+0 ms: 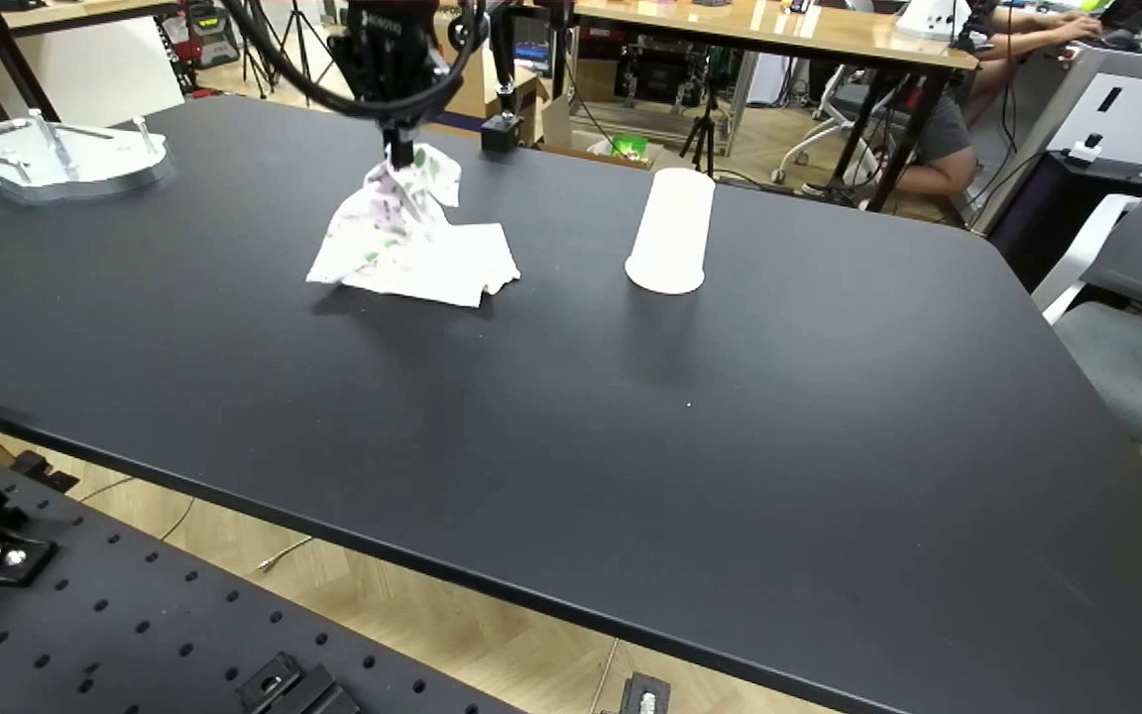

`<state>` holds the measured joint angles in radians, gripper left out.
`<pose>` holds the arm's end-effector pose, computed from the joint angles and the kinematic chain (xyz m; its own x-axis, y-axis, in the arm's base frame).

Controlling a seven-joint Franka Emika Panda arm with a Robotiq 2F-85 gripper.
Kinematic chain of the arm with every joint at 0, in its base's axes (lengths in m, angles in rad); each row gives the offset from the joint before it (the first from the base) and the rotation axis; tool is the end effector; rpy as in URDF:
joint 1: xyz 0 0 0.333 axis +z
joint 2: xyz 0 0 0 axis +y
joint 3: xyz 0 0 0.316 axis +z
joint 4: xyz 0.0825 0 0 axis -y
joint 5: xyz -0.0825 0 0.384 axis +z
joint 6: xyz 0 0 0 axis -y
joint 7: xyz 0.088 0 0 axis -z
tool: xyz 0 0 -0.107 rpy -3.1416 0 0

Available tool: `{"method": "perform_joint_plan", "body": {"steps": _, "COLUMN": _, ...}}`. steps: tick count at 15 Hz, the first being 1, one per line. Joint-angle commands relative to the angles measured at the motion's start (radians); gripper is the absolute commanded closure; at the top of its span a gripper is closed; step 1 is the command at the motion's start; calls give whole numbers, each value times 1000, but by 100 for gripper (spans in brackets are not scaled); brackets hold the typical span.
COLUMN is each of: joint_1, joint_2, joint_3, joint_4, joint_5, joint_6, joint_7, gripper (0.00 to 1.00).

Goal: Hang the towel on the black clamp stand on the table

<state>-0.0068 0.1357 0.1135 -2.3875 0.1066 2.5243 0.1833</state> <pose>0.4997 0.0530 0.2634 0.9865 -0.1632 -0.0161 -0.1640 -0.9836 -0.0753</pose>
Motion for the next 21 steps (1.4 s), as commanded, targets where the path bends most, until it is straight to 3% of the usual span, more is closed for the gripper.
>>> {"method": "perform_joint_plan", "body": {"steps": 1, "joint_1": 34, "joint_2": -112, "joint_3": -51, "joint_4": 136, "joint_5": -107, "joint_6": -271, "joint_7": 105, "gripper": 99}}
{"method": "perform_joint_plan", "body": {"steps": 6, "joint_1": 36, "joint_2": -106, "joint_3": -40, "joint_4": 454, "joint_5": -221, "joint_6": -534, "joint_7": 219, "gripper": 99}}
{"method": "perform_joint_plan", "body": {"steps": 12, "joint_1": 61, "joint_2": 18, "joint_3": -43, "joint_4": 805, "joint_5": -342, "joint_6": -672, "joint_7": 368, "gripper": 99}}
{"method": "perform_joint_plan", "body": {"steps": 21, "joint_1": 129, "joint_2": 201, "joint_3": -84, "joint_4": 1014, "joint_5": -354, "joint_6": -751, "joint_7": 410, "gripper": 99}}
